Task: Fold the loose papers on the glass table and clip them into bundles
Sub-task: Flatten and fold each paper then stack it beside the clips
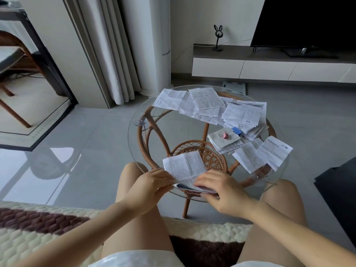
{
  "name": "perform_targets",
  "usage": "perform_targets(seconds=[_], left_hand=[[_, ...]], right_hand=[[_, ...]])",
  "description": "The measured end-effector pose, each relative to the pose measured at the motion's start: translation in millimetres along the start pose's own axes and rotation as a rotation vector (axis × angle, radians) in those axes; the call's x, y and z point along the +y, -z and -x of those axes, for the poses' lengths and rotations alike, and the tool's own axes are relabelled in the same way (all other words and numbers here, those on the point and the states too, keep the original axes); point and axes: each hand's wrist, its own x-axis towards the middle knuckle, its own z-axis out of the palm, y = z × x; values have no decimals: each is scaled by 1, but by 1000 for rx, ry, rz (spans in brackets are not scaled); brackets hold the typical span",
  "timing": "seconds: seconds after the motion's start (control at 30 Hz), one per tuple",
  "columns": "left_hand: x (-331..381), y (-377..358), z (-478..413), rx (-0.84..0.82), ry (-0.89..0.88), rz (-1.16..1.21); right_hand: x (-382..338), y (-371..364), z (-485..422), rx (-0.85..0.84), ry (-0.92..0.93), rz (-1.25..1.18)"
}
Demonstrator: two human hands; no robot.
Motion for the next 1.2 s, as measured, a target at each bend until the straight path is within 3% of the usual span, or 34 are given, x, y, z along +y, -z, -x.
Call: perform_targets(seconds=[0.23,0.4,0.53,0.9,1.1,1.2], left_hand=[[5,8,-7,82,110,56],[-6,-6,-3,217,276,-101],[-5,-12,-7,285,438,-134],[-4,-11,-4,283,329,-221],[-10,-20,-6,143,0,-315],[-16,-25,-6,98,-47,-270]], right_hand=[[-2,10,-25,87,-294,-264],[2,11,-50,90,-396,-248],[5,8,-65,42,-398,-95],[1,8,-91,-122,-379,112],[-1,4,-87,-71,-339,168],[-1,4,-87,-70,-340,173]])
